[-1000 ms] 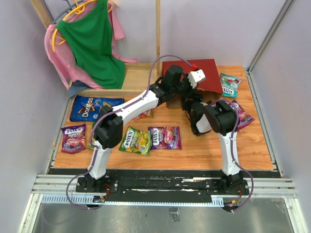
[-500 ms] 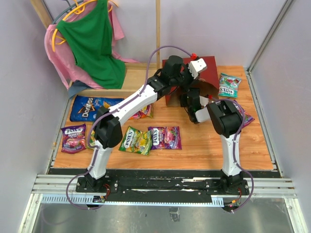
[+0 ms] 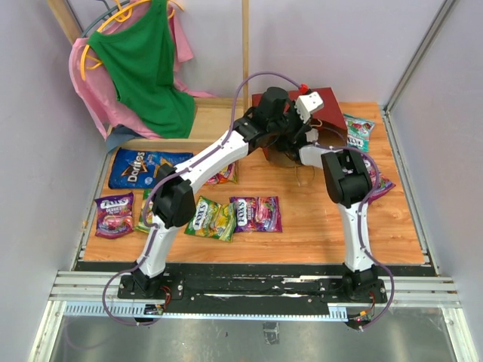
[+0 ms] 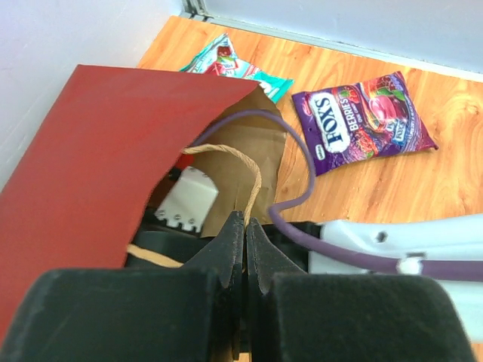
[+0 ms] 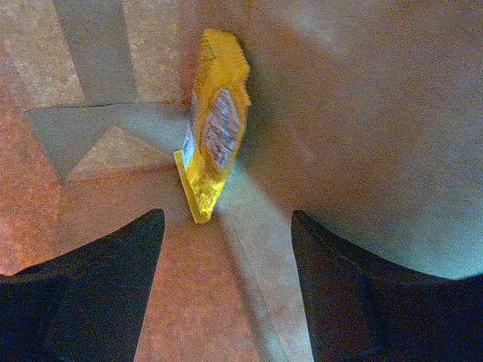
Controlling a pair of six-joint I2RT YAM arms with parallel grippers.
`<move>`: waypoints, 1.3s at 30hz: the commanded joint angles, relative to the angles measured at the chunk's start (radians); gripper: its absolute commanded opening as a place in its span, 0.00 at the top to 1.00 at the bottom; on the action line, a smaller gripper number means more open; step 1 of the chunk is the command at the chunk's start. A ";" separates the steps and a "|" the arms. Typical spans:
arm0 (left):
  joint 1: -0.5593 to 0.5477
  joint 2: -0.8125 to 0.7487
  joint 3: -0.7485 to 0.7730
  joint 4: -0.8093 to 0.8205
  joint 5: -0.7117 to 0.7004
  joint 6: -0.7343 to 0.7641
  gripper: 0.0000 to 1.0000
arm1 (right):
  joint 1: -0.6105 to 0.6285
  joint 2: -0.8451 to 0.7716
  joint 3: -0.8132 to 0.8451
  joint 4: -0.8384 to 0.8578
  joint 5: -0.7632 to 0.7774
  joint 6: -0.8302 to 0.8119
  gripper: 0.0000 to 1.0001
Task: Take the snacks out of the paper bag
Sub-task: Take out the snack from the paper bag.
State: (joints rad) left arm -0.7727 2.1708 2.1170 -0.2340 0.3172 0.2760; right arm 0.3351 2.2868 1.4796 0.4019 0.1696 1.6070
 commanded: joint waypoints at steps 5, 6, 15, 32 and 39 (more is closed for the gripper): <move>0.000 0.045 0.071 -0.016 0.056 -0.041 0.99 | -0.008 0.195 0.335 -0.321 -0.033 -0.117 0.30; 0.000 0.047 0.072 -0.015 0.061 -0.044 1.00 | -0.007 0.217 0.373 -0.335 -0.035 -0.126 0.31; 0.000 0.064 0.071 -0.008 0.057 -0.056 1.00 | -0.013 0.371 0.628 -0.345 -0.121 -0.195 0.64; 0.062 -0.005 0.006 0.053 0.015 -0.145 0.99 | -0.030 -0.044 -0.086 0.157 -0.328 -0.231 0.99; 0.069 -0.057 -0.044 0.060 0.012 -0.159 0.99 | -0.033 -0.190 -0.306 0.192 -0.333 -0.292 0.99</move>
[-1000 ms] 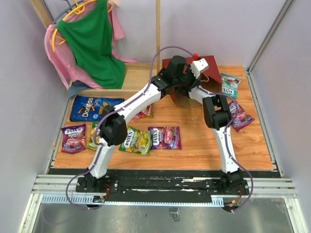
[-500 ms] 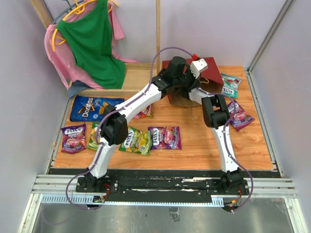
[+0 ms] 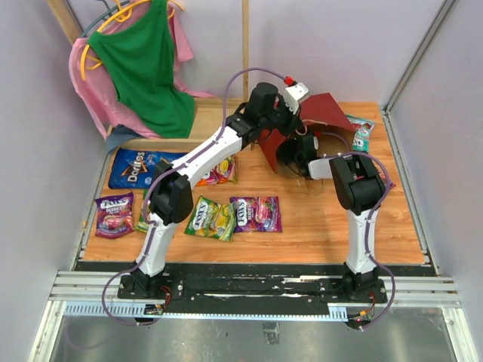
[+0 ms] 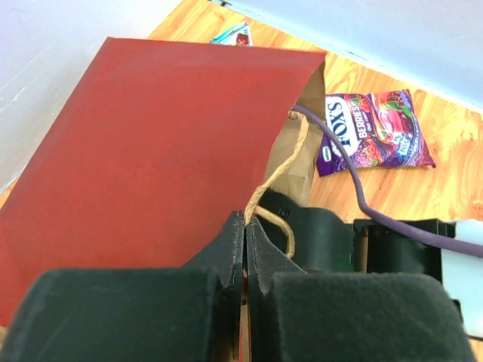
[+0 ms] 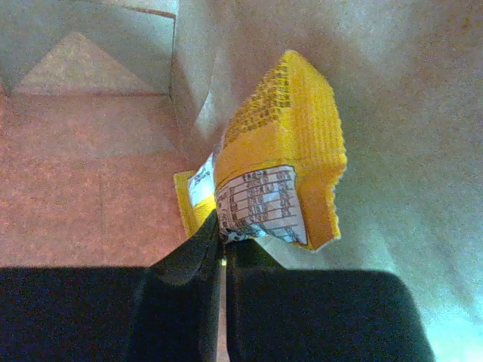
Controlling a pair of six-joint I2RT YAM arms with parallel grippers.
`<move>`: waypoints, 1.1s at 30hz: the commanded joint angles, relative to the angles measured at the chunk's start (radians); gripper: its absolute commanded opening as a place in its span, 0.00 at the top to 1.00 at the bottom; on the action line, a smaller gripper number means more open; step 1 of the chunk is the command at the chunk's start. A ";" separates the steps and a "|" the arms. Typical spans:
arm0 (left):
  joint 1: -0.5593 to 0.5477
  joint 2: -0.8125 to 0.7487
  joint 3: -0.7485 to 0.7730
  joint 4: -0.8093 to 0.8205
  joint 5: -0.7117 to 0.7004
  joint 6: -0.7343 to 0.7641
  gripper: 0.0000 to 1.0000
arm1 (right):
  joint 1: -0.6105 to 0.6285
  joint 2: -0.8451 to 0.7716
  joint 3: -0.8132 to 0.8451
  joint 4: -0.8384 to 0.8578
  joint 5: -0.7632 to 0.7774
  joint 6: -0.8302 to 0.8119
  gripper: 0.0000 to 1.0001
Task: Take the snacks out of the paper bag
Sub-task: Take out the snack from the paper bag.
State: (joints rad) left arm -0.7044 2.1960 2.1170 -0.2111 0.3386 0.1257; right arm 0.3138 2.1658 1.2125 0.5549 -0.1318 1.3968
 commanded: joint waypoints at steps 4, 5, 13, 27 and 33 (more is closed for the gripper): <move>0.002 -0.104 -0.076 0.039 -0.048 0.002 1.00 | -0.008 -0.134 -0.099 0.011 -0.074 -0.119 0.99; 0.002 -0.107 -0.080 0.035 -0.060 0.007 1.00 | -0.006 -0.161 -0.126 0.011 -0.074 -0.130 0.99; 0.003 -0.109 -0.092 0.027 -0.170 0.057 1.00 | 0.000 -0.505 -0.370 -0.169 -0.033 -0.283 0.99; 0.039 -0.171 -0.216 0.116 -0.138 0.030 0.99 | -0.116 -1.220 -0.686 -0.708 -0.032 -0.441 0.99; 0.040 -0.197 -0.271 0.139 -0.126 0.008 1.00 | -0.135 -1.579 -0.840 -1.040 0.041 -0.406 0.99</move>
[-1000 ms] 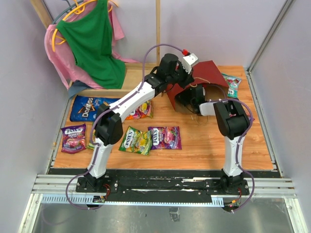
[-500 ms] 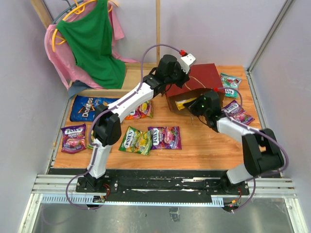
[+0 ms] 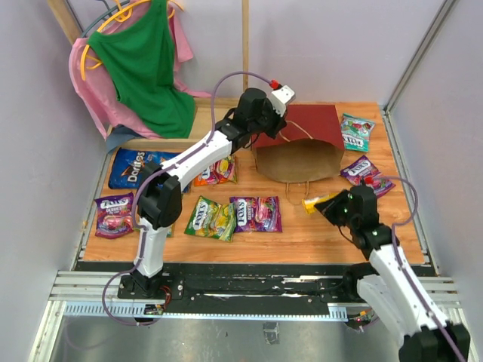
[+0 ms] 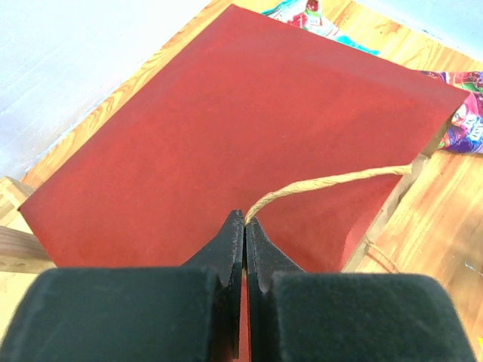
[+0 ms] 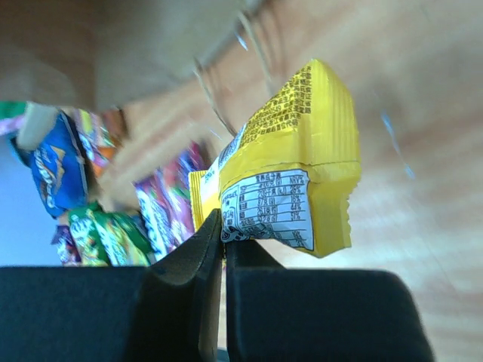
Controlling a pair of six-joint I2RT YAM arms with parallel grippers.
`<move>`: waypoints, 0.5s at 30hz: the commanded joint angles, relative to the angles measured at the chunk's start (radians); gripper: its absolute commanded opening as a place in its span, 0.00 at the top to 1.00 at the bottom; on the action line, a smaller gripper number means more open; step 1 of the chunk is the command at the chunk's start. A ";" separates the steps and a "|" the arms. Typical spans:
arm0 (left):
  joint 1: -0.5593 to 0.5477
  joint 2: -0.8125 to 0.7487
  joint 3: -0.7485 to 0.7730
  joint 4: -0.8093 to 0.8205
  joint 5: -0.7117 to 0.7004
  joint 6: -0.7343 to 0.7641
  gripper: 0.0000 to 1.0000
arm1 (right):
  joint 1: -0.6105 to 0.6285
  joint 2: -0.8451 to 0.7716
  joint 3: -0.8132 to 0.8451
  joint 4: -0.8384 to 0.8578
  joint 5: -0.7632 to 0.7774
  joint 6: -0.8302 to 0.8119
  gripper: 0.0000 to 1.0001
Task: Take the snacks out of the paper bag
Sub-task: Place the snack at the center of the board.
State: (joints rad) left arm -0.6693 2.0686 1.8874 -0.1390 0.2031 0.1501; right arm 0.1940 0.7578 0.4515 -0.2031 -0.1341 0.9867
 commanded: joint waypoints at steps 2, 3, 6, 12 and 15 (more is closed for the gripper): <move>0.005 -0.082 -0.070 0.093 0.016 -0.028 0.99 | -0.015 -0.275 -0.121 -0.326 0.045 0.023 0.99; 0.005 -0.083 -0.073 0.100 0.023 -0.034 0.99 | -0.016 -0.313 -0.133 -0.356 0.048 0.035 0.97; 0.005 -0.078 -0.056 0.094 0.042 -0.048 0.99 | -0.016 -0.381 -0.152 -0.443 0.059 0.042 0.81; 0.005 -0.057 0.006 0.072 0.048 -0.055 0.99 | -0.013 -0.388 -0.068 -0.571 0.130 -0.002 0.27; 0.005 -0.036 0.041 0.053 0.051 -0.063 0.99 | -0.014 -0.349 -0.009 -0.511 0.179 -0.066 0.26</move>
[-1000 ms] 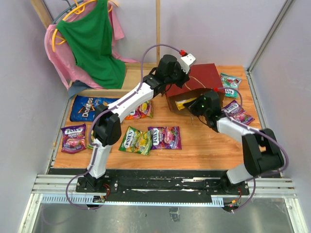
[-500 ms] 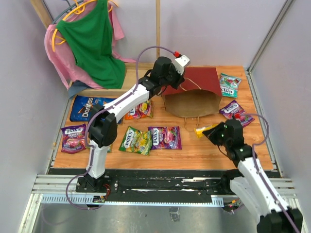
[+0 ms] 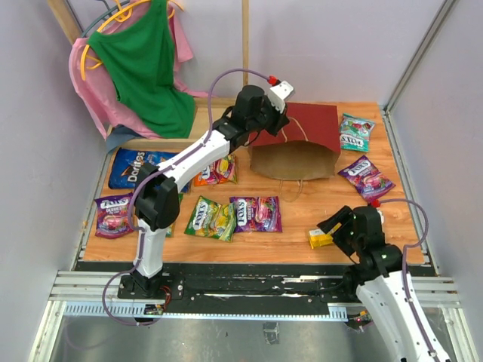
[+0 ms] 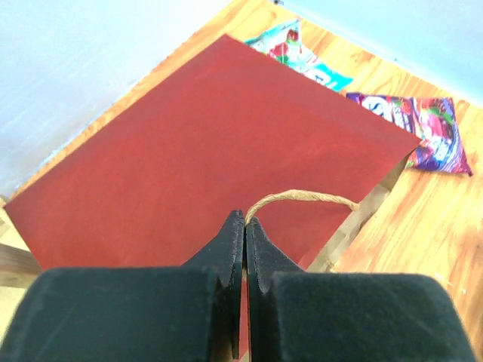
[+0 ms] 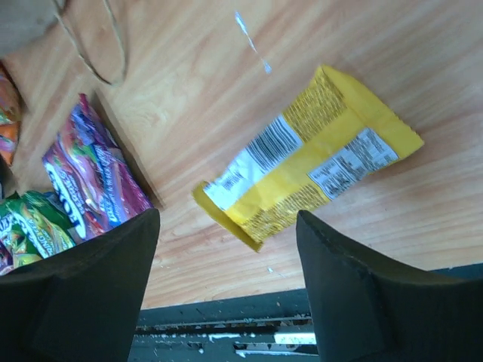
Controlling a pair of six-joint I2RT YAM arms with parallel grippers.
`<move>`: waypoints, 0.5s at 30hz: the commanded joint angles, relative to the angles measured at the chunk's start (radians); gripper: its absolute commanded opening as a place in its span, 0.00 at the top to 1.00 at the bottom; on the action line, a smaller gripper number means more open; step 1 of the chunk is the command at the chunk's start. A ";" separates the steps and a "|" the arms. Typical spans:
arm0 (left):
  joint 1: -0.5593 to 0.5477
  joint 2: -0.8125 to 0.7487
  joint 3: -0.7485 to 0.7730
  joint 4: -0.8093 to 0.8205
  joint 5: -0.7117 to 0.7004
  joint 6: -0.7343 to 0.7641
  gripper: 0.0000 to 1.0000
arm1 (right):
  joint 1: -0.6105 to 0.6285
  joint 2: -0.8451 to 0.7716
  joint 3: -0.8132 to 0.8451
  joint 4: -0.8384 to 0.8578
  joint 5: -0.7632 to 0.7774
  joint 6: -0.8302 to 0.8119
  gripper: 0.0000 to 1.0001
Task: Take the snacks out of the paper bag
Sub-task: Place the snack at the center of the board.
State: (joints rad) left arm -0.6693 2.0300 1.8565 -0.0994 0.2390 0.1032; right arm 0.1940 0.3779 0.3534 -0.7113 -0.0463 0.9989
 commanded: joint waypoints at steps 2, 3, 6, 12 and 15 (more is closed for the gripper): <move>0.005 0.013 0.087 0.006 0.011 -0.018 0.99 | -0.014 0.115 0.121 0.096 0.081 -0.149 0.28; 0.005 0.017 0.093 0.002 0.009 -0.019 0.99 | -0.014 0.198 0.145 0.132 0.066 -0.206 0.29; 0.005 0.022 0.098 -0.003 0.002 -0.017 0.99 | -0.007 0.409 0.232 0.183 0.043 -0.280 0.34; 0.005 0.026 0.105 -0.013 -0.004 -0.007 0.98 | 0.056 0.613 0.205 0.470 0.073 -0.263 0.39; 0.005 0.033 0.108 -0.017 -0.003 -0.004 0.98 | 0.097 0.717 0.213 0.569 0.101 -0.267 0.39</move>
State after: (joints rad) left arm -0.6693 2.0415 1.9297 -0.1158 0.2382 0.0929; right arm 0.2359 1.0027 0.5671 -0.3405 0.0063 0.7616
